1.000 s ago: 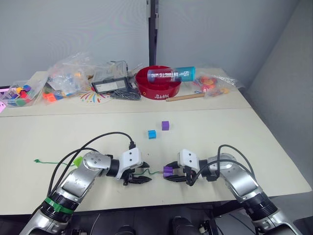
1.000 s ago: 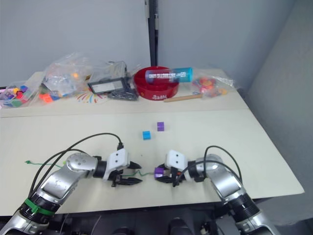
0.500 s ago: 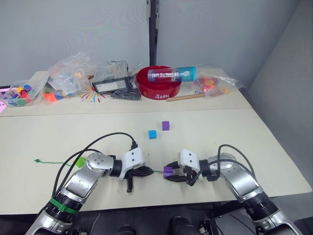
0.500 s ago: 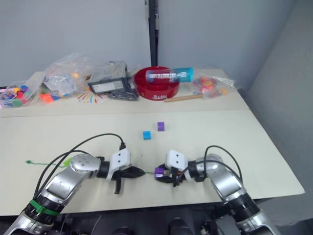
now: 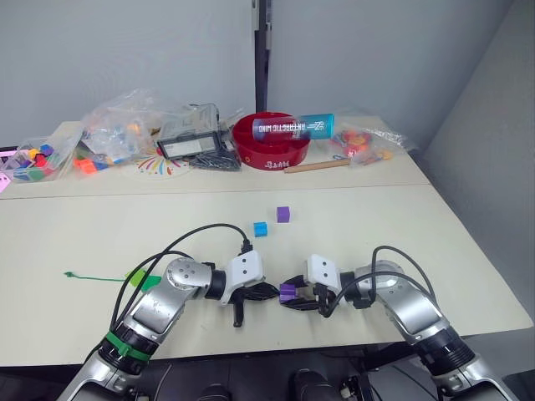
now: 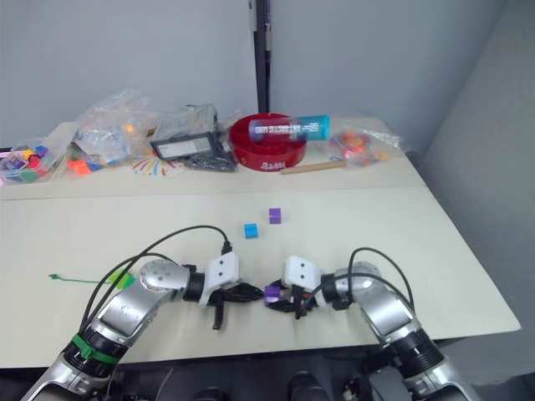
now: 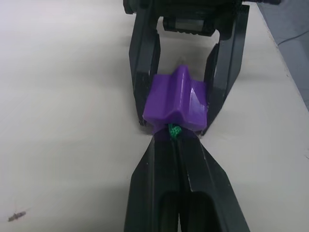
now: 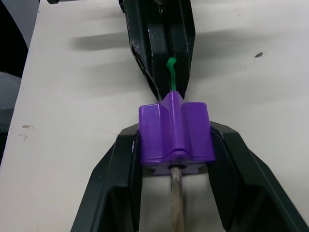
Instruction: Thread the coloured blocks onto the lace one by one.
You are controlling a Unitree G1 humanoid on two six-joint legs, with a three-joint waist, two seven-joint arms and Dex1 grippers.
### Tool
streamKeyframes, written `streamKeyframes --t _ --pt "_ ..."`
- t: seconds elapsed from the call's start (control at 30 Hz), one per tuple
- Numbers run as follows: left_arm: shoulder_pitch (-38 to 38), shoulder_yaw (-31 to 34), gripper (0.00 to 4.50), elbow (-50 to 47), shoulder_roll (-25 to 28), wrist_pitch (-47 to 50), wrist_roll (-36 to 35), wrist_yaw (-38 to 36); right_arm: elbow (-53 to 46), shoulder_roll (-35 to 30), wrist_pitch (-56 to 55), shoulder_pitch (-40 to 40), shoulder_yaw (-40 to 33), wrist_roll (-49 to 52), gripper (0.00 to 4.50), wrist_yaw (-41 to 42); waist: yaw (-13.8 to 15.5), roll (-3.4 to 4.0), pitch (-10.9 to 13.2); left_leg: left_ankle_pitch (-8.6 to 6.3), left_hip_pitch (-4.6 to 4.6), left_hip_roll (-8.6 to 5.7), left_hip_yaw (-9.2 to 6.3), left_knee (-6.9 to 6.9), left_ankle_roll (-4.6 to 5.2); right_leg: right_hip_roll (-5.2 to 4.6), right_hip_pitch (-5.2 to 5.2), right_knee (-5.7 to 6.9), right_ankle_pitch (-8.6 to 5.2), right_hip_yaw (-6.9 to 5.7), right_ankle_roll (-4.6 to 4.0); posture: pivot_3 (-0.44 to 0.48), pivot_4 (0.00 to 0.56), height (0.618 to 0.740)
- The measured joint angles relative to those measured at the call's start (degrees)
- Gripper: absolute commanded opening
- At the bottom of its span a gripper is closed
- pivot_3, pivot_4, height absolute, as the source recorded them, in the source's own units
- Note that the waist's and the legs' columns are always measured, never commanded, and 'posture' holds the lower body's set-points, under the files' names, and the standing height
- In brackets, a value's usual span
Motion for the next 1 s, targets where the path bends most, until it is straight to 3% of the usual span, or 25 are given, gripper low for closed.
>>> streamKeyframes --t 0.03,0.13,0.2,0.37,0.4,0.43,0.73,1.0 --pt "0.04 0.02 0.00 -0.08 0.14 0.21 0.06 0.01 0.00 0.02 0.10 -0.19 0.15 -0.10 1.37 0.00 -0.02 0.00 0.00 0.00 0.00 0.00 0.00 0.00 0.00 0.00 0.00 0.01 0.00 -0.01 0.00 0.000 0.150 0.731" --pt "0.64 0.60 0.84 -1.34 1.47 1.83 -0.76 -0.35 -0.04 0.27 0.92 -0.72 0.53 -0.42 1.37 -0.02 -0.24 0.00 0.00 0.00 0.00 0.00 -0.01 0.00 0.00 0.01 -0.02 0.02 0.00 0.00 0.00 0.000 0.150 0.731" --pt "1.01 1.63 1.55 -2.42 2.81 2.89 -2.05 -0.96 -0.04 0.47 1.72 -0.87 0.52 -0.42 2.40 -0.20 -0.23 0.00 0.00 0.00 0.01 0.01 -0.02 0.00 0.00 0.02 -0.02 0.02 0.00 -0.01 0.00 0.000 0.150 0.731" --pt "1.34 2.92 3.19 -4.33 5.36 2.72 -2.89 -2.48 -1.61 -0.29 5.65 -0.51 -0.64 0.81 4.05 -1.16 0.03 0.03 0.02 0.00 -0.10 0.01 0.00 0.00 0.00 -0.01 -0.08 -0.02 0.00 -0.01 0.00 0.000 0.150 0.731" --pt "1.34 2.92 3.21 -4.47 5.50 2.11 -2.86 -2.75 -2.25 -0.98 6.18 -0.16 -0.93 1.18 4.39 -1.08 0.16 0.03 0.02 0.00 -0.14 0.01 -0.01 0.00 0.00 -0.03 -0.08 -0.03 -0.01 -0.03 0.01 0.000 0.150 0.731" --pt "1.28 2.85 3.21 -4.50 5.47 1.40 -2.84 -3.07 -3.30 -1.83 6.86 0.45 -1.26 1.74 4.46 -0.96 0.43 0.03 0.03 0.00 -0.19 0.00 -0.01 0.00 0.00 -0.05 -0.11 -0.06 -0.01 -0.04 0.01 0.000 0.150 0.731" --pt "-3.90 -1.71 3.21 2.22 -0.39 -5.19 0.39 -3.27 -10.57 -9.10 9.42 6.99 -6.99 5.22 4.46 -0.75 1.58 0.01 0.04 0.00 -0.25 -0.08 0.02 0.01 0.00 -0.11 -0.10 -0.13 -0.02 -0.05 0.04 0.000 0.150 0.731" --pt "-6.18 -6.05 3.21 11.01 -5.83 -10.81 4.17 -3.16 -10.24 -8.86 8.97 8.67 -7.65 4.92 4.46 -4.19 1.22 0.02 0.04 0.00 -0.22 -0.08 0.01 0.01 0.00 -0.08 -0.11 -0.08 -0.01 -0.01 0.03 0.000 0.150 0.731"
